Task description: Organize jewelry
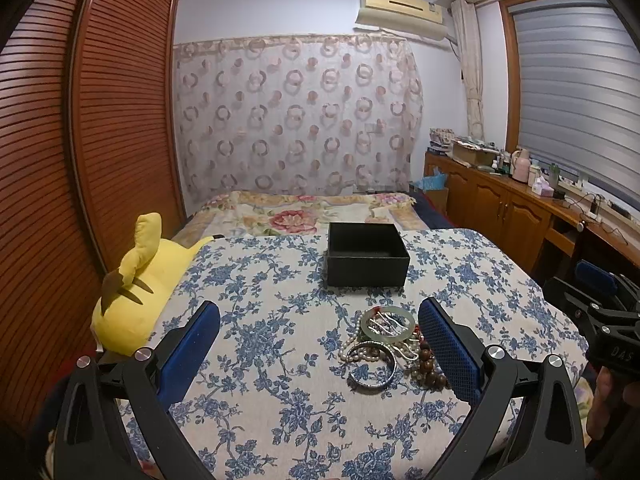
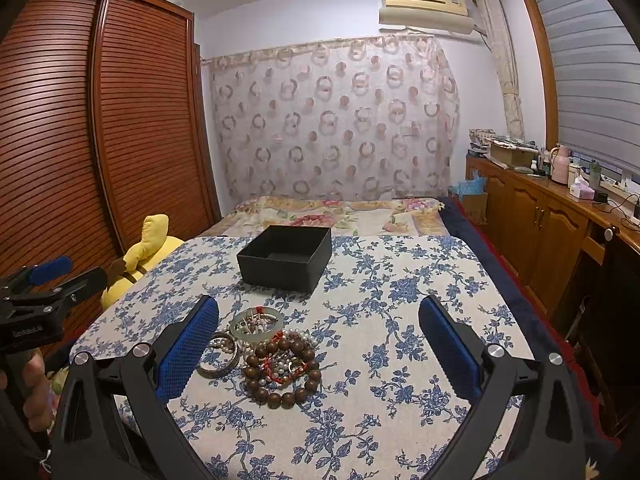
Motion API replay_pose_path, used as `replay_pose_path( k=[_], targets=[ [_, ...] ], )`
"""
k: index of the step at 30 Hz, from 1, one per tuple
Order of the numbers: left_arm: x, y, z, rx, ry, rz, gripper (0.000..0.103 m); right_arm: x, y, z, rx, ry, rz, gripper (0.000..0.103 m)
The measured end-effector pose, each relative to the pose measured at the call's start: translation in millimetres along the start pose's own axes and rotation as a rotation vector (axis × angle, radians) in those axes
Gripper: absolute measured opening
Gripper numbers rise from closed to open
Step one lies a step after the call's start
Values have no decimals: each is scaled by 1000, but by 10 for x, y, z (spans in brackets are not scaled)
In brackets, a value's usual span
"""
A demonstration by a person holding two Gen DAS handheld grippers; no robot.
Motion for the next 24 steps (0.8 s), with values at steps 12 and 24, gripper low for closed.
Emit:
replay_pose_path(
  k=[12,24],
  targets=[
    [23,0,11,-5,-1,-2,96,-4,2,4,1,1,1,101],
    [57,19,3,-10,-1,-1,96,-2,-1,15,1,0,0,101]
  ],
)
Point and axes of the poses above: each gripper's, at about its wrist camera, not at the fingertips, and z roughly the way its jaws point, x to its left, y to its top, the point moved 10 cm from there along z, roughly the way its jaws point, and after that the axes turned 10 degrees about x, right-handed, at the moved point
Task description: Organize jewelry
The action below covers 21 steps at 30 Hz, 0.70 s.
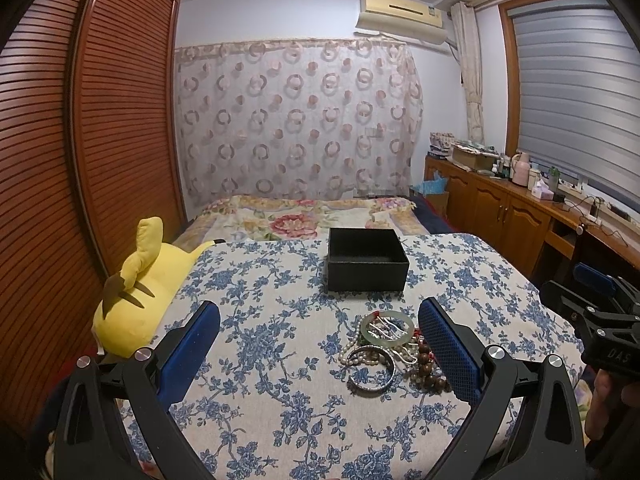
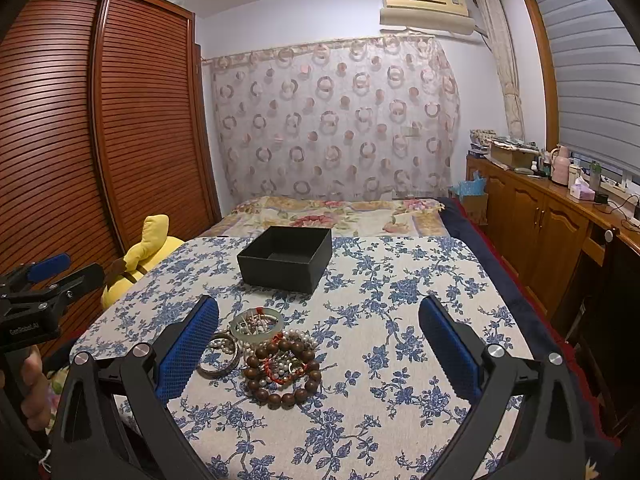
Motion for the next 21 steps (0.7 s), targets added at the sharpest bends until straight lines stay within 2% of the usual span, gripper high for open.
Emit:
replay_pose_path(
  k=[9,13,14,21],
  targets=[
    [6,35,-21,-1,1,2,96,13,-12,12,4,3,-2,101],
    [-18,-19,39,16,-2,5,96,39,-79,106,32,21,-17,101],
    [-22,-67,140,48,-6,10,96,46,-97,127,39,26,-20,101],
    [-82,-346,472,135,-42,26,96,79,-307,365,96,67,-62,99]
  ],
)
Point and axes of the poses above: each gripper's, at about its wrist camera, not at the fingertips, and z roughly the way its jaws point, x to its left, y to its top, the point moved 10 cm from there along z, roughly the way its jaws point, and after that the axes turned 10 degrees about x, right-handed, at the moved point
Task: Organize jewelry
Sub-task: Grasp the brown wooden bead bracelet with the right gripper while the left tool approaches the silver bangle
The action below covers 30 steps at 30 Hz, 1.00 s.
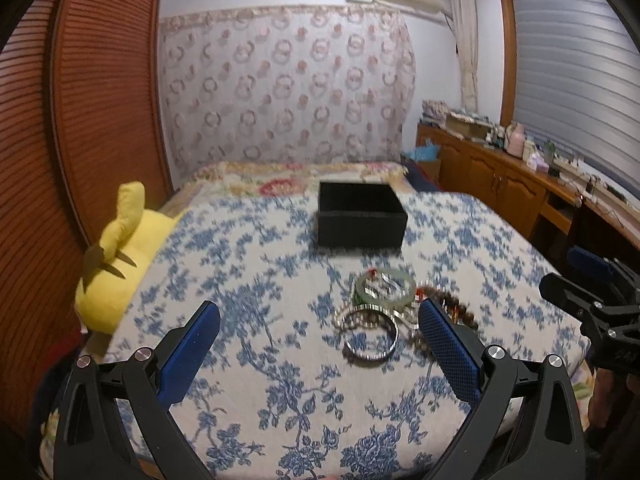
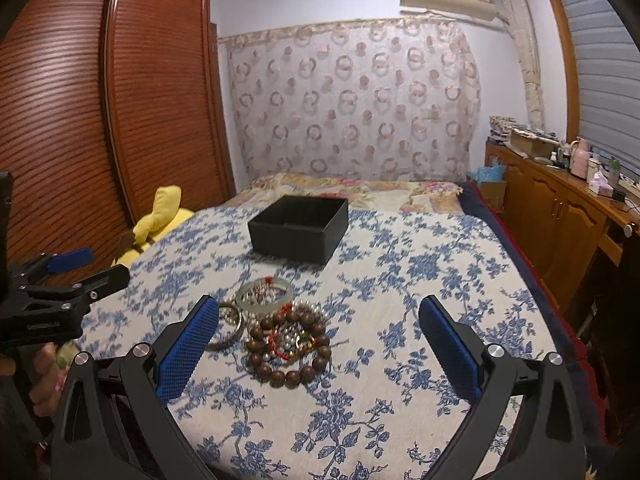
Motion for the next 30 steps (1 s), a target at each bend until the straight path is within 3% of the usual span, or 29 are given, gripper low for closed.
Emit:
replay_pose_path(
  k=[11,14,22,26,30],
  targets=[
    [59,-349,492,127,-71,-4,96,69,-266,513,138,84,-102,92],
    [66,-397,578,148,-84,-2,96,125,-302,641,178,118,-133,85],
    [94,-484,727,189,-111,-5,96,415,-440,840,264,205,-221,40],
    [74,-497,737,194,-133,-5,96,581,-534,850,301,250,-265,30],
    [58,-506,752,202,-141,0,96,664,-619,888,345,237,-327,24]
  ],
)
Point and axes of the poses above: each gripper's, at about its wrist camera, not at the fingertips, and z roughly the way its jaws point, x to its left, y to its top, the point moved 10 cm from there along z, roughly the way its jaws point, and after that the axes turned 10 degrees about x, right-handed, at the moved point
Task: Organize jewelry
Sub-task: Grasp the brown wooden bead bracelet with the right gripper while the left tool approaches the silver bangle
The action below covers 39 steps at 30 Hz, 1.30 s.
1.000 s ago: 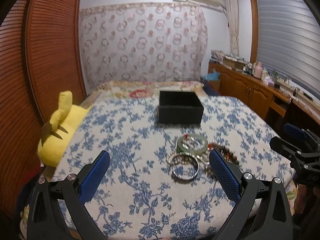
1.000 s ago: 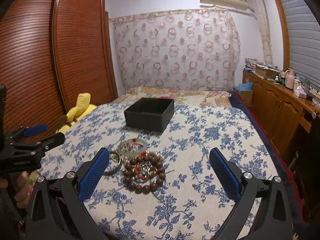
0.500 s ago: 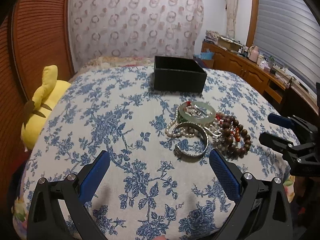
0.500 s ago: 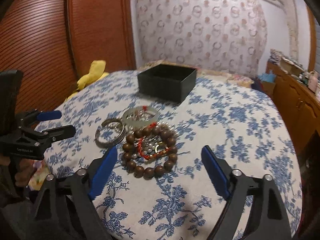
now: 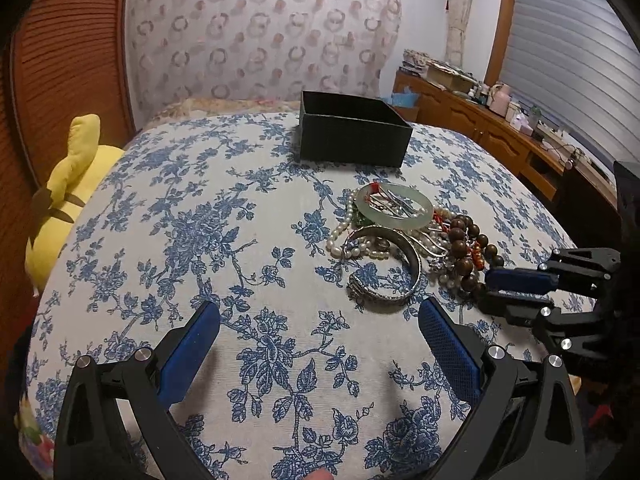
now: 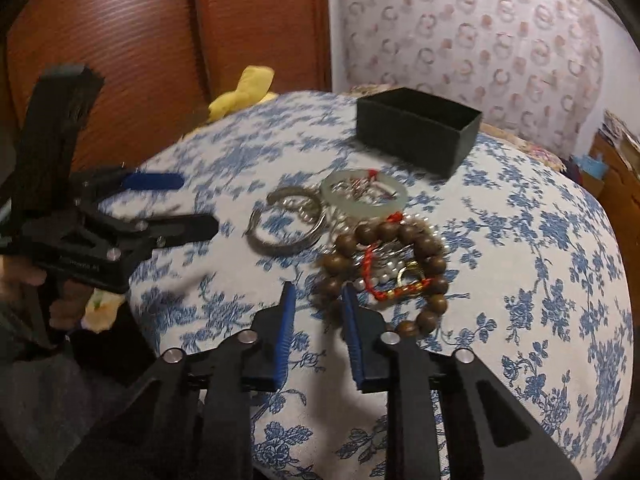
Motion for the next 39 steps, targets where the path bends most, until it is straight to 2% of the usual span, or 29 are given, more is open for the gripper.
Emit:
replay_pose_path(
  k=[12,18,20,21,27,31,33,39],
  targets=[
    [-16,26,86,31,-32,18,96,-148,42,102,63,-71,-64,24],
    [-33,35,120,41,-41,22,96,-114,45,211,118,-59,-137,27],
    [-49,33,128,42,-43,28,96,-119,50,214,120,-54,-142,23],
    [-58,39,135,42,-44,29,96,-122,51,211,116,-59,-141,15],
    [-158,100,163,48,-82,72,95,-300,168,-56,7,-20,-43,15],
    [-274,161,242,70,-118,106,79,-477,303,-300,-62,3,18,15],
    [-333,168,292,86,-126,121,77,-537,354,-390,-87,-8,21,15],
    [-470,225,455,119,-120,162,76,-712,462,-593,-145,-26,53,15]
  ],
)
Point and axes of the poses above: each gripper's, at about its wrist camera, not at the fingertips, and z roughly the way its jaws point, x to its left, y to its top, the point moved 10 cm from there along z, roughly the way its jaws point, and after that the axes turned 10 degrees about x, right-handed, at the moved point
